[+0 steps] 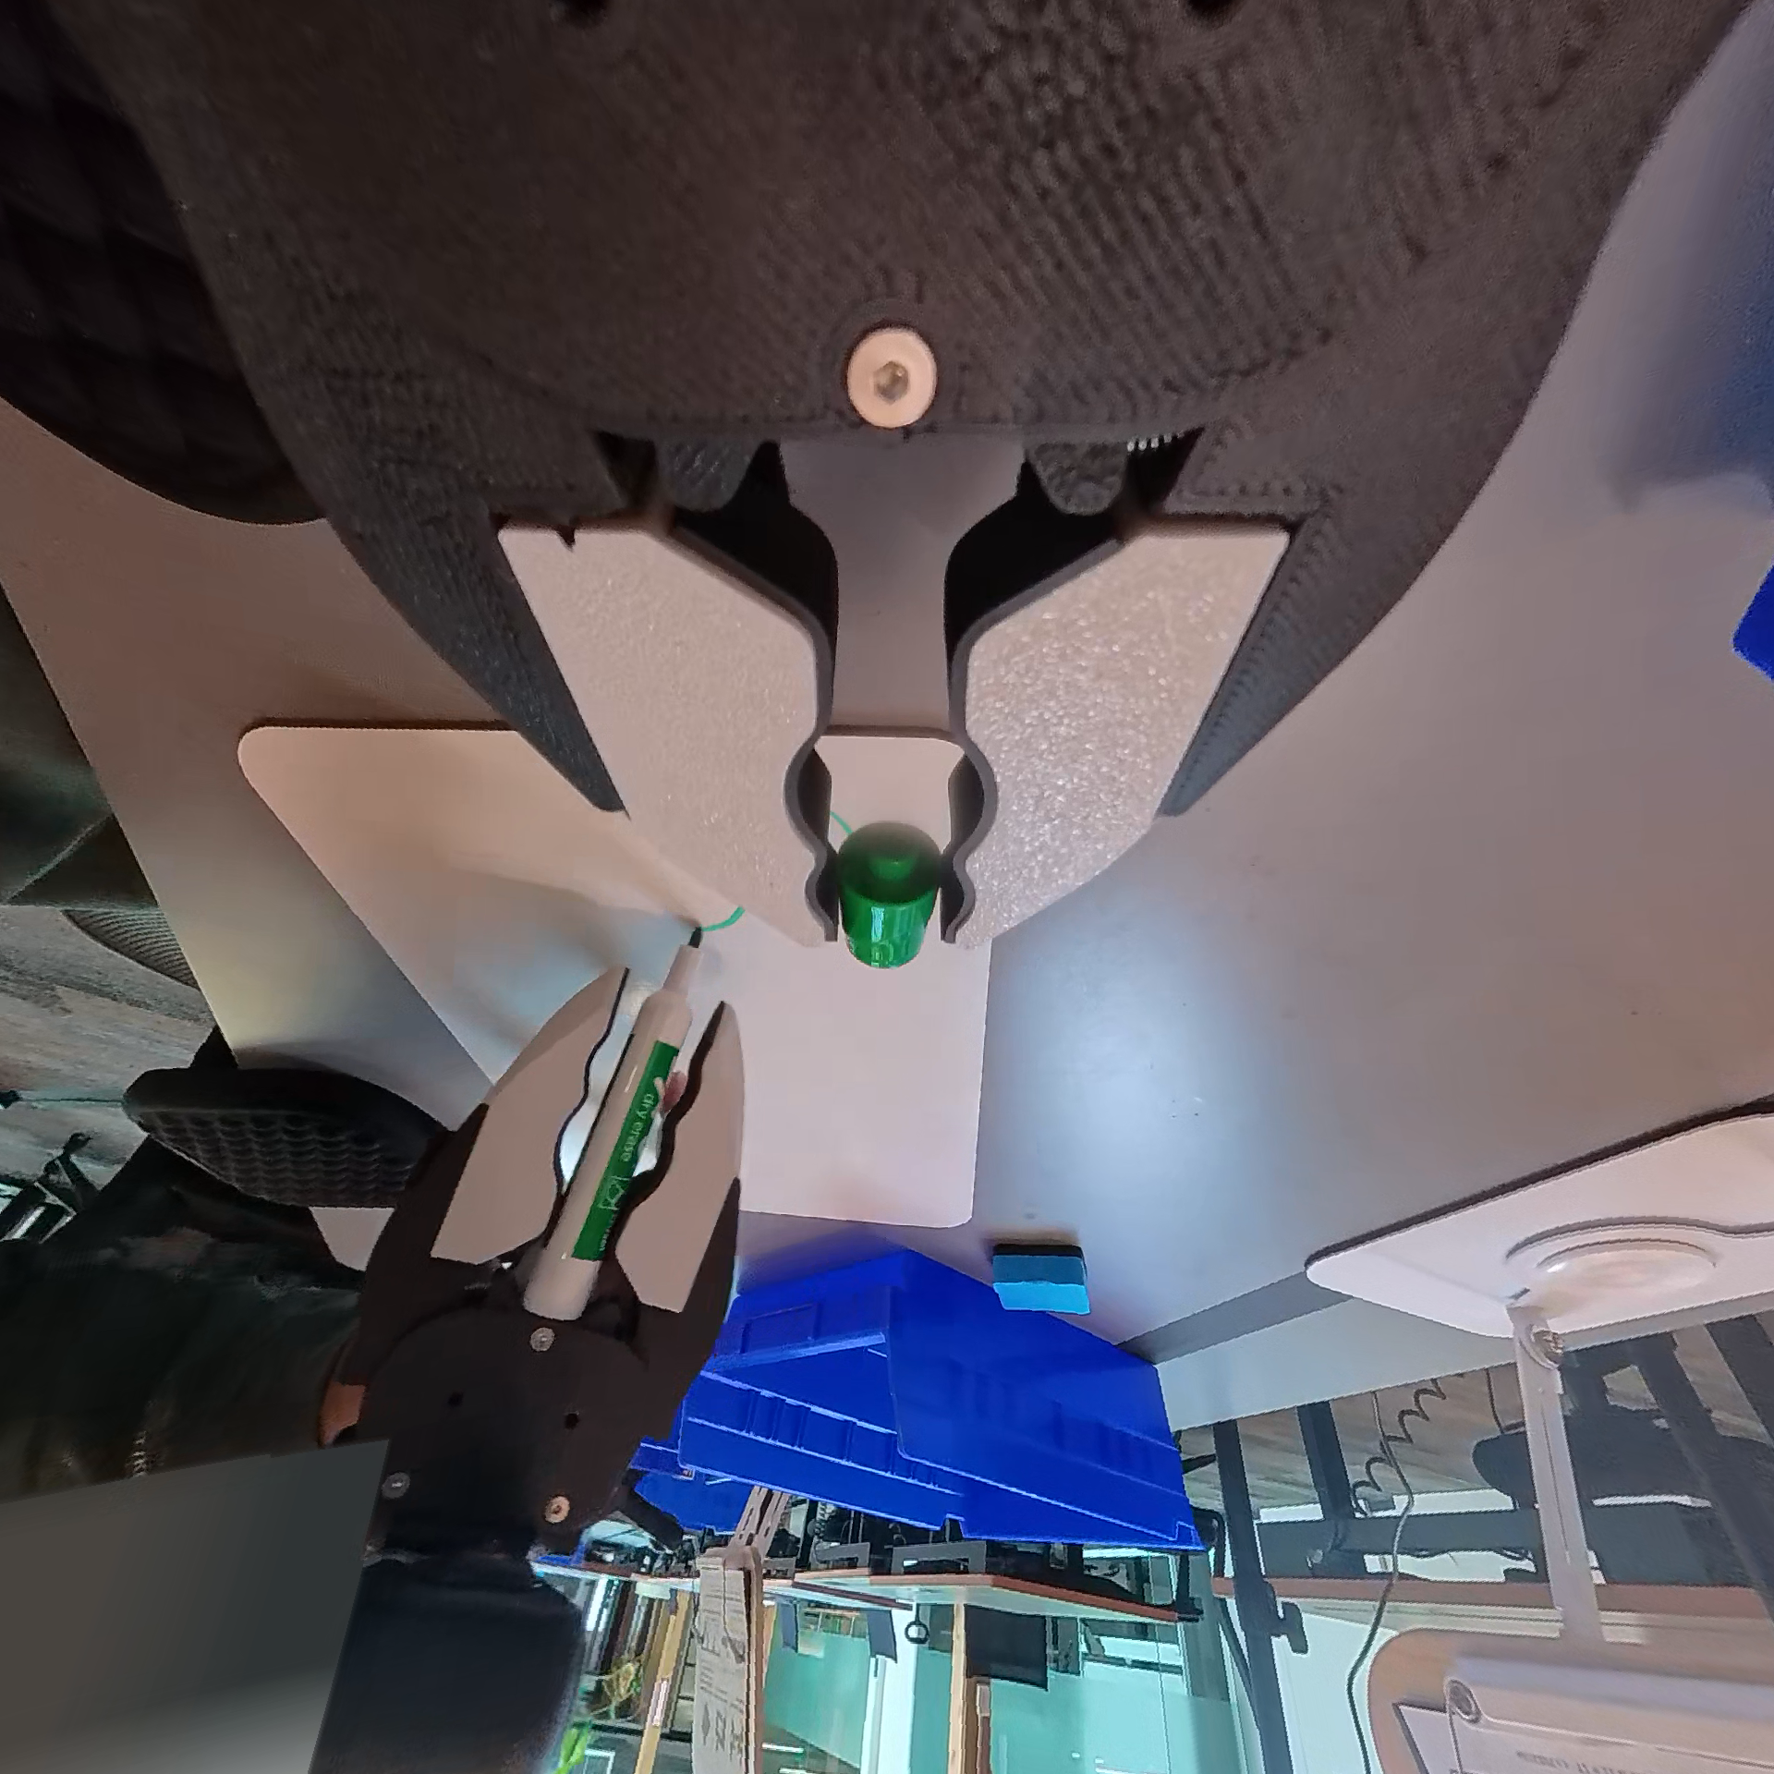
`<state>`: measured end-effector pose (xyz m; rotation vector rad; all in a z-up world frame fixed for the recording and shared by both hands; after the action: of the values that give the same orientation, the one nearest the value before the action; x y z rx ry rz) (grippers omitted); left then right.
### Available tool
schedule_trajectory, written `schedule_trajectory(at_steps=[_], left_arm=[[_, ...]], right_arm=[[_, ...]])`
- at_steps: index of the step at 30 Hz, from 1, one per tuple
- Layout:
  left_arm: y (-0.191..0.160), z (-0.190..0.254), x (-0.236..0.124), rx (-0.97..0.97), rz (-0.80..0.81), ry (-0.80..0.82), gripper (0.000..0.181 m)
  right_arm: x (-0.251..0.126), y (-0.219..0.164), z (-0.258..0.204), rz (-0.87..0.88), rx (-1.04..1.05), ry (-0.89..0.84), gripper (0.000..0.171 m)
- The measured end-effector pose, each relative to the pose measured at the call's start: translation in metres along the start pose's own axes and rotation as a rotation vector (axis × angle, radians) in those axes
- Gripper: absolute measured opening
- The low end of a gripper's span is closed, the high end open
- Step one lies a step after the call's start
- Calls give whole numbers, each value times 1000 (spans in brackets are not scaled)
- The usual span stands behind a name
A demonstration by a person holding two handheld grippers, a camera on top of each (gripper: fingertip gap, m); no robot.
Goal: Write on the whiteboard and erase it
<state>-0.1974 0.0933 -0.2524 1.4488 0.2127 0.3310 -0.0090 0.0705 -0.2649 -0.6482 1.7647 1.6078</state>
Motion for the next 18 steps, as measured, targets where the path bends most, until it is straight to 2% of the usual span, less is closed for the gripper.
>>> schedule_trajectory(at_steps=[9, 18], left_arm=[[0, 1, 1, 6, -5, -5, 20], [-1, 1, 1, 2, -6, -8, 20]], right_arm=[[18, 15, -25, 52, -41, 67, 33], [-9, 9, 22, 104, 39, -65, 33]])
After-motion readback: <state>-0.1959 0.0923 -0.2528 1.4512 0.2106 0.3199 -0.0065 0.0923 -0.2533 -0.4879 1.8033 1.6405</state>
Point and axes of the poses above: each gripper's, where its closed fingertips meet, x out along the fingers, y out of its top, z = x × y across the jaws, the point moved 6 cm from there along -x, back along the fingers, and after that the axes turned 15 degrees about z, right-handed, at the moved point
